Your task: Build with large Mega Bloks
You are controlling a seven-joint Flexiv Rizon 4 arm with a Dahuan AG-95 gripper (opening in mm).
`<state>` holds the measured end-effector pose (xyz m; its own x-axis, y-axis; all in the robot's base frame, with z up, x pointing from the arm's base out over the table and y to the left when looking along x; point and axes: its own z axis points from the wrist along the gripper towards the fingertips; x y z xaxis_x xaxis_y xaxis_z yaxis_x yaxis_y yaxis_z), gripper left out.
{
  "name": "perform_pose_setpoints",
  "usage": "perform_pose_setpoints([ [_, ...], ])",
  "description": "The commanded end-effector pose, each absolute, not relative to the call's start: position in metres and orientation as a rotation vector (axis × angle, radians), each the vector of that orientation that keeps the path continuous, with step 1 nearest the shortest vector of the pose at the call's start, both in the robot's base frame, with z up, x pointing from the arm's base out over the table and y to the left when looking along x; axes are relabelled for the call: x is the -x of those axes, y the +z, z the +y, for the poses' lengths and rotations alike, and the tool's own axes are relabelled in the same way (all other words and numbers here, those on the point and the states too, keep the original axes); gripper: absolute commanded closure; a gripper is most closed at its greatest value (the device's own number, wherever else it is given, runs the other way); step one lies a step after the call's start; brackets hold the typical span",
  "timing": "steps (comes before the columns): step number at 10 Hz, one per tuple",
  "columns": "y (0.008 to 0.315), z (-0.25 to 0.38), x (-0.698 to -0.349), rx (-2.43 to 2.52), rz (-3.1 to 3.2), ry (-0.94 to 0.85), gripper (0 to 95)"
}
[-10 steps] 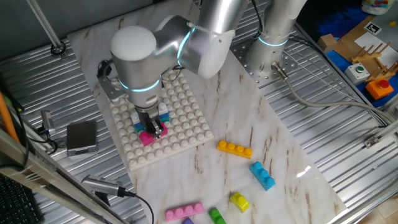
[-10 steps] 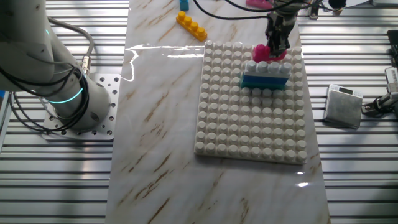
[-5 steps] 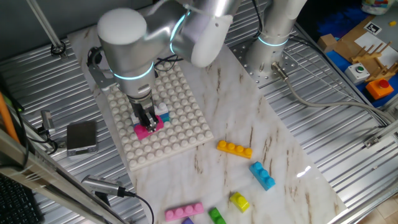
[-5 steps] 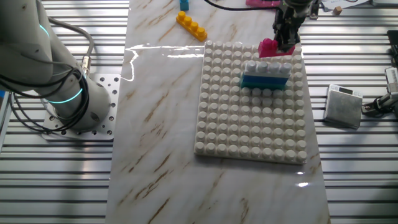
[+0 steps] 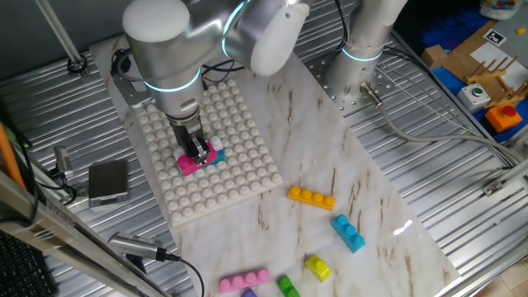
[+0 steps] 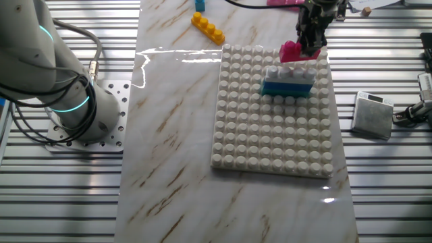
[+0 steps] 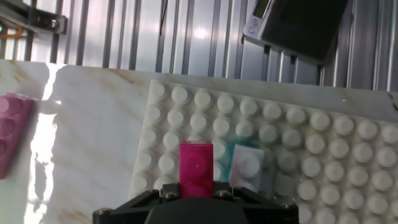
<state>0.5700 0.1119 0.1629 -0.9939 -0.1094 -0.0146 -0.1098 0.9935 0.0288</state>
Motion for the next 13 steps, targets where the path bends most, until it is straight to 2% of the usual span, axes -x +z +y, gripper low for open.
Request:
perform_pose_setpoints([
  [1, 0.1682, 0.1076, -0.5645, 0.155, 3.134, 0.020, 95.0],
  [13, 0.1742, 0.1005, -0.5581, 0.264, 3.129, 0.058, 95.0],
])
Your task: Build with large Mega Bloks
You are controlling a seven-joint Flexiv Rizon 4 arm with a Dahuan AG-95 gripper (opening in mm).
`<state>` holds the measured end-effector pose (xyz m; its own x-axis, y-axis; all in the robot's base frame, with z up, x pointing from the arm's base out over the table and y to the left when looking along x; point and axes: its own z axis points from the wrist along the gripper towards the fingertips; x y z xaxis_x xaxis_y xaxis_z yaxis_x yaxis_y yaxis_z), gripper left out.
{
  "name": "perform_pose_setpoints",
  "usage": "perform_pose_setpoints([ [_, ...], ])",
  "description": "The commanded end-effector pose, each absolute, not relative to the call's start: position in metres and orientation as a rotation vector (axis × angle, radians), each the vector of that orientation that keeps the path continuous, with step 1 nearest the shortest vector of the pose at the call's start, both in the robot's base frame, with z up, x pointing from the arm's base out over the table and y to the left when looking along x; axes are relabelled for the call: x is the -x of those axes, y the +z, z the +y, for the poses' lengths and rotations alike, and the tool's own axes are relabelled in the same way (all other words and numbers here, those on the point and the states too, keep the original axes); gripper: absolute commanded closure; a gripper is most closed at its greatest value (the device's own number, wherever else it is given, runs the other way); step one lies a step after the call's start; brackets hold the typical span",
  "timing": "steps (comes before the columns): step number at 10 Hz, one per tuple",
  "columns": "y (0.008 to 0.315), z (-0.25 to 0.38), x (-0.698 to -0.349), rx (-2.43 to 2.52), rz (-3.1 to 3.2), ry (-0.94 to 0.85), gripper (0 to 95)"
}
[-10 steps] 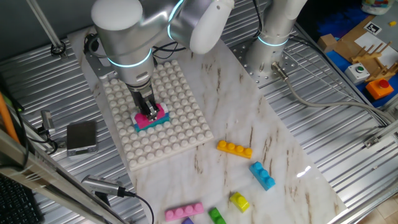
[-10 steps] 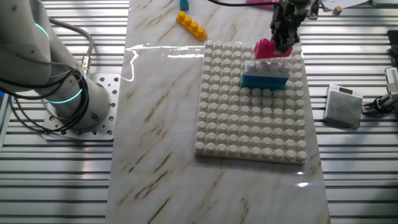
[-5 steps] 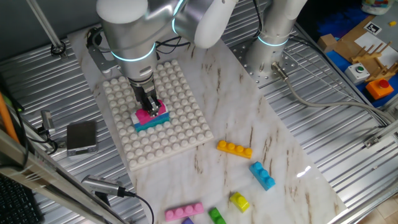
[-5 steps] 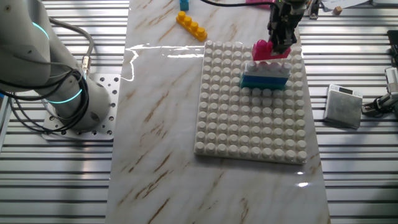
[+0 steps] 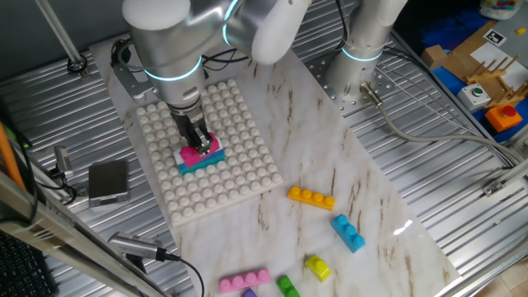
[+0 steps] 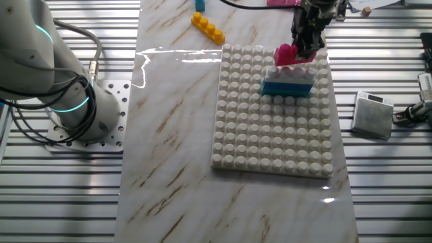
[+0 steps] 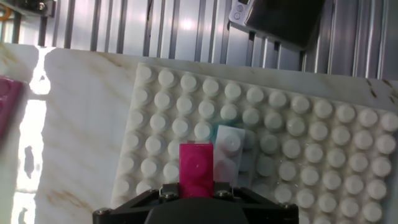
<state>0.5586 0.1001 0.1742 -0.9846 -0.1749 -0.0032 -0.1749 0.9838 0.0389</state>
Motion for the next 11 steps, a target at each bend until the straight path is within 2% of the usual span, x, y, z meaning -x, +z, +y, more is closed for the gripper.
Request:
perform_pose_setpoints([
  [1, 0.174, 0.101, -0.558, -0.242, -3.138, -0.055, 95.0],
  [5, 0.174, 0.101, -0.558, -0.036, -3.205, -0.024, 95.0],
  [11, 0.178, 0.062, -0.565, 0.136, -3.235, -0.004, 95.0],
])
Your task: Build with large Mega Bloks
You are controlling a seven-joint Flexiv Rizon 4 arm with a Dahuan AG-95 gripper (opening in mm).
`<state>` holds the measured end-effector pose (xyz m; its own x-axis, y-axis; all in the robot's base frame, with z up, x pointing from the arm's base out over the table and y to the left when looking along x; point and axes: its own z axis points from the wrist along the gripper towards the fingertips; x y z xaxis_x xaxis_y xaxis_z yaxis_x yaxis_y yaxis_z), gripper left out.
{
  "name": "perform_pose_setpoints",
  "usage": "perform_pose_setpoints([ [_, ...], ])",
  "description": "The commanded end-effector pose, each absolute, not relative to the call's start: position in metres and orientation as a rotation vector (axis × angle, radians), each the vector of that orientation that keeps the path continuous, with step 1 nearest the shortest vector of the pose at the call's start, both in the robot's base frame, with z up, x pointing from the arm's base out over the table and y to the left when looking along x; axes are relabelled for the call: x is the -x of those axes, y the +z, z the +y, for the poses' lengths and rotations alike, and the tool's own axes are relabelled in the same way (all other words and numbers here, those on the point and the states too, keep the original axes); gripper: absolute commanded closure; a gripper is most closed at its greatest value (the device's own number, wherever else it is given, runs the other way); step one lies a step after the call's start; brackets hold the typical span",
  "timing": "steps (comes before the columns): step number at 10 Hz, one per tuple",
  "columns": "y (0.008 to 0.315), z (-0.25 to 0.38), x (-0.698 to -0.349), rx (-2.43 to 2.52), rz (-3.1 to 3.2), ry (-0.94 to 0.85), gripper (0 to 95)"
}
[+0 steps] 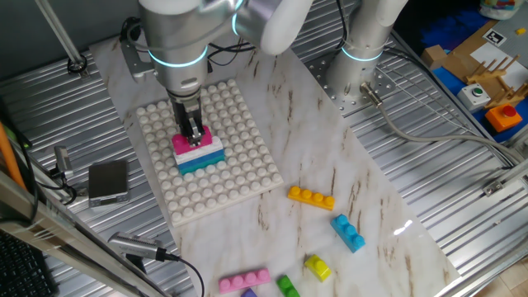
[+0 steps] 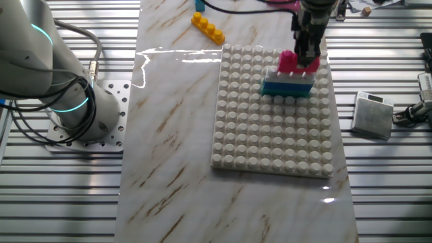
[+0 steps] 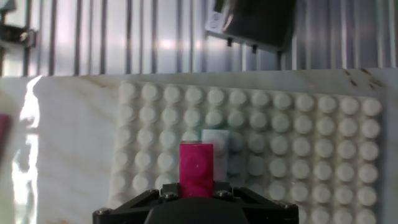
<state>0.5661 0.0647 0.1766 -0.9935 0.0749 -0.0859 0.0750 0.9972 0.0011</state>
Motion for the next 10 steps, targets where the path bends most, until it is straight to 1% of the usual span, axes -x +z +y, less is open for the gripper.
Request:
perform_pose_setpoints([
  [1, 0.1775, 0.0617, -0.5649, -0.122, 3.043, 0.010, 95.0],
  [7, 0.1795, 0.0653, -0.5615, -0.080, 3.054, 0.050, 95.0],
  [10, 0.1723, 0.0667, -0.5584, -0.071, 3.056, 0.050, 95.0],
])
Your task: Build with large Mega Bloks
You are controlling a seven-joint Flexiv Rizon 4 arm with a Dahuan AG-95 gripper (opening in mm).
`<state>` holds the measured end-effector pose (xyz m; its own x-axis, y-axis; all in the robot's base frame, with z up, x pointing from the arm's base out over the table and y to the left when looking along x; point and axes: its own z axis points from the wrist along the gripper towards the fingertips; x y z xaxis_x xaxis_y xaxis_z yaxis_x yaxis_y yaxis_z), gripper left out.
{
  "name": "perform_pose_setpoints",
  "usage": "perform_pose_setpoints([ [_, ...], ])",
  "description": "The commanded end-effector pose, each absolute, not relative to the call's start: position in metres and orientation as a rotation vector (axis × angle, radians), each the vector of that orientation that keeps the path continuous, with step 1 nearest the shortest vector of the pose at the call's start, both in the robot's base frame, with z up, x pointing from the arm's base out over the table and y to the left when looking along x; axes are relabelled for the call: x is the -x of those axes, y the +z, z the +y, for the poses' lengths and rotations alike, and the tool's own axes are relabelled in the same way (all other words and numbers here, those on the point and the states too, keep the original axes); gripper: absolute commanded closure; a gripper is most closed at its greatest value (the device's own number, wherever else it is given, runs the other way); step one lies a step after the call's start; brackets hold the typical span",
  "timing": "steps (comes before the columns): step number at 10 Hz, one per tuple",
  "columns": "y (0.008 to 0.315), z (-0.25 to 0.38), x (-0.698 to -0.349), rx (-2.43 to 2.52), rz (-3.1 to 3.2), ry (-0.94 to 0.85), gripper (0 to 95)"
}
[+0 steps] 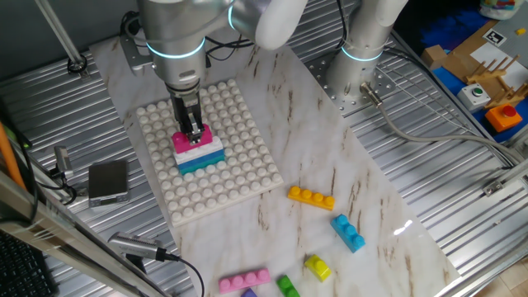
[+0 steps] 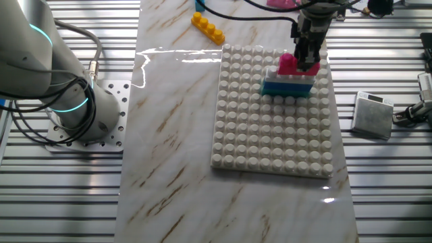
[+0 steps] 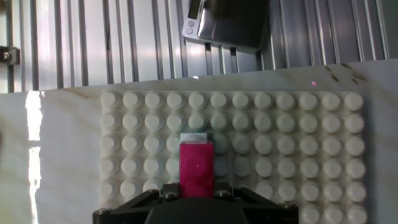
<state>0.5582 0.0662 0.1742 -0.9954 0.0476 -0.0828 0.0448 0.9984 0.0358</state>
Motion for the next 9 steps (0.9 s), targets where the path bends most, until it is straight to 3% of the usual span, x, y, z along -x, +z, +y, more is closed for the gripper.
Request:
perform_pose_setpoints([
  [1, 0.1700, 0.0673, -0.5572, -0.068, 3.056, 0.050, 95.0],
  [9, 0.1671, 0.0655, -0.5614, -0.038, 3.054, 0.023, 95.0],
])
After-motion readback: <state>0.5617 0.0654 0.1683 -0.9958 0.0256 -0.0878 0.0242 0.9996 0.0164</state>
